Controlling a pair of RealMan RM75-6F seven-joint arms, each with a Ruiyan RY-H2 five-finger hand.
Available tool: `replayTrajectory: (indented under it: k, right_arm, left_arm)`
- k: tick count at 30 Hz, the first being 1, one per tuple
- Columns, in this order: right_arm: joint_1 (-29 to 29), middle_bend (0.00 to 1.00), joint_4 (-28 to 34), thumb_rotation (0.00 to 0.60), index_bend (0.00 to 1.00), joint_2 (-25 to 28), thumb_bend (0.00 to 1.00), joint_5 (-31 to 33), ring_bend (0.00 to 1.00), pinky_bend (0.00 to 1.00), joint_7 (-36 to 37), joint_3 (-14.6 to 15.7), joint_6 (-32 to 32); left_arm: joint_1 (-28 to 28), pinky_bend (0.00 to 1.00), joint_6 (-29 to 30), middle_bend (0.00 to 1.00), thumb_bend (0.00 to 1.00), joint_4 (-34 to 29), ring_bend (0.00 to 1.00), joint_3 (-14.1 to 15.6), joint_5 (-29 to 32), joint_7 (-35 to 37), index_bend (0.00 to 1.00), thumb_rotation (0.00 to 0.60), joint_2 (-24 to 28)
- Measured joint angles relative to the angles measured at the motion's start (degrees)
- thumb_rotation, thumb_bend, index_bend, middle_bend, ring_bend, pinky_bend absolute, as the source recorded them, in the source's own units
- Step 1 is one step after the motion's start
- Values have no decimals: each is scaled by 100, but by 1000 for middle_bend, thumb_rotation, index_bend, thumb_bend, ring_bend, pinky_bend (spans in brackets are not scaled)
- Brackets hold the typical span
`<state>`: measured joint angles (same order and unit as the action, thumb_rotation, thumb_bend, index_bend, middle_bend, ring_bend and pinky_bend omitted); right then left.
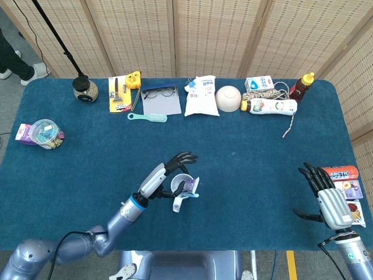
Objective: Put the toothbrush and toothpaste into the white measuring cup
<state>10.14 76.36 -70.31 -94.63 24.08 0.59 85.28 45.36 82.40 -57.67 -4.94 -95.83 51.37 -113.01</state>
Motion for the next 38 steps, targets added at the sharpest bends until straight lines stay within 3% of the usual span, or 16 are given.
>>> replayTrajectory:
  k: [2,5,12,19,24,30,38]
  right_arm:
    - [-3,0,6,600,0,6,0,-1,0,0,0,-1,10]
    - [-11,0,21,600,0,17,0,1,0,0,3,-6,30]
    - [-12,0,61,600,0,44,0,13,0,0,-29,4,0]
    - [13,0,140,600,0,250,0,-6,0,0,-85,88,-171]
    - [4,0,201,600,0,320,0,96,0,0,-422,68,-230]
    - [-48,0,342,600,0,347,0,305,0,0,-919,-21,-249]
    - [-129,0,457,600,0,387,0,377,0,0,-1139,-95,-143]
  left_arm:
    - [-7,259,-11,0,561,-109,0,-10,1,-148,10,600,125]
    - [-13,190,-101,0,557,-355,0,27,-20,-445,0,600,460]
    - [-63,14,-558,0,520,-1605,0,152,51,-1477,0,600,1913]
    - [-322,0,-1109,0,335,-3157,0,390,508,-3070,0,600,3747]
    - [-894,0,-1115,0,311,-3828,0,645,1119,-4256,0,600,4880]
    - [-1845,0,-656,0,311,-4077,0,1012,1639,-4682,0,600,5456]
    - [-2868,0,153,0,311,-3857,0,1211,1904,-4589,0,600,5455]
